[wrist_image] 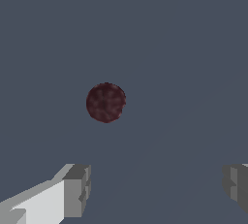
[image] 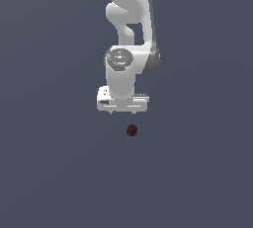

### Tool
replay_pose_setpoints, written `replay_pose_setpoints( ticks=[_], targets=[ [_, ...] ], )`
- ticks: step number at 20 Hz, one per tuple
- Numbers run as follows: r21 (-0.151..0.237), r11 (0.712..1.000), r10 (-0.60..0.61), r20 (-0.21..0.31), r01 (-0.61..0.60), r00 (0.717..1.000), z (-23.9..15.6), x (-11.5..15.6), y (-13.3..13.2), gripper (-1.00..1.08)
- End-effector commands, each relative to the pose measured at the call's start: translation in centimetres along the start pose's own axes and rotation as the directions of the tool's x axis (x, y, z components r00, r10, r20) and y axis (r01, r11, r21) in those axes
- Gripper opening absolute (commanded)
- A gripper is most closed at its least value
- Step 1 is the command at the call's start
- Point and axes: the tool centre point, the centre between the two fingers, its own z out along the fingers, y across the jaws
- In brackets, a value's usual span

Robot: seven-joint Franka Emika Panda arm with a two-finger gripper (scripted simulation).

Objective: Pick up the object and move it to a goal position.

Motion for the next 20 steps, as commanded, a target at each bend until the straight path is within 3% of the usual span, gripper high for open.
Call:
replay_pose_setpoints(
  ticks=[1, 11, 20],
  targets=[
    [0.002, 1.0, -0.016, 0.002, 0.016, 1.0, -0.1, 0.0, -0.4, 1.0],
    [0.002, 1.0, 0.027, -0.006, -0.027, 1.0, 0.4, 0.4, -0.7, 1.0],
    [0.007, 0.986, 0.168, -0.031, -0.168, 0.985, 2.1, 1.8, -2.1, 1.0]
  ],
)
